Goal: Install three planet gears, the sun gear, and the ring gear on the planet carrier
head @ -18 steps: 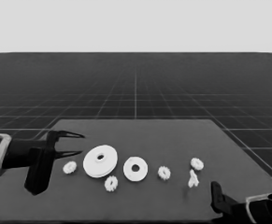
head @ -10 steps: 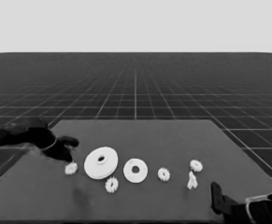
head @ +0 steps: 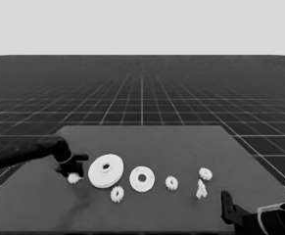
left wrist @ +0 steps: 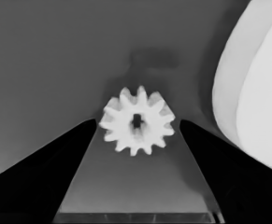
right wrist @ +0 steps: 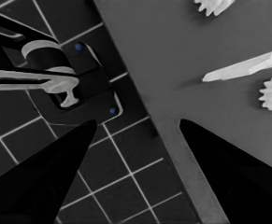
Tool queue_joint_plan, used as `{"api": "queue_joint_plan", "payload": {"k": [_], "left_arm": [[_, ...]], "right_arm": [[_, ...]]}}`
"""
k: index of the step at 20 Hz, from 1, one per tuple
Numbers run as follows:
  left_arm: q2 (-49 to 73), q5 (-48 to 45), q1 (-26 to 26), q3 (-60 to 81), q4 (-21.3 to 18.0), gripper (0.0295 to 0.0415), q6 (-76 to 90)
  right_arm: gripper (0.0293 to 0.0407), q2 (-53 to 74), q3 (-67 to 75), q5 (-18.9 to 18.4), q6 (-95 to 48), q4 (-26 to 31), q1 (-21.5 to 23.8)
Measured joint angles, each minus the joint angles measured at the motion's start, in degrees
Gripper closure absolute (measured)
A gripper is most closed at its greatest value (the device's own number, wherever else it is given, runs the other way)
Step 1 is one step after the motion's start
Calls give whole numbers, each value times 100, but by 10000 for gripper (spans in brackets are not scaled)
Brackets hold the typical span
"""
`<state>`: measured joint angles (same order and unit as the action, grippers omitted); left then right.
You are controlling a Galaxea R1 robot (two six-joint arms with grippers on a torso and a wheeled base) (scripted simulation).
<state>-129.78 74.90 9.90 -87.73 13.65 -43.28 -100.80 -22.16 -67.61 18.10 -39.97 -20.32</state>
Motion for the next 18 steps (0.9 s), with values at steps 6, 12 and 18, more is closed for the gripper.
{"api": "queue_joint_plan", "payload": {"k": [6,12,18], "left_arm": [[-78,-108,113,-156,58,326,46],[-80,-112,113,-162,61,398,48],[257,479,-590,495,-374,398,-147]], "right_arm": [[315,0,0,0,0,0,0],[315,0,0,0,0,0,0],[315,0,0,0,0,0,0]]}}
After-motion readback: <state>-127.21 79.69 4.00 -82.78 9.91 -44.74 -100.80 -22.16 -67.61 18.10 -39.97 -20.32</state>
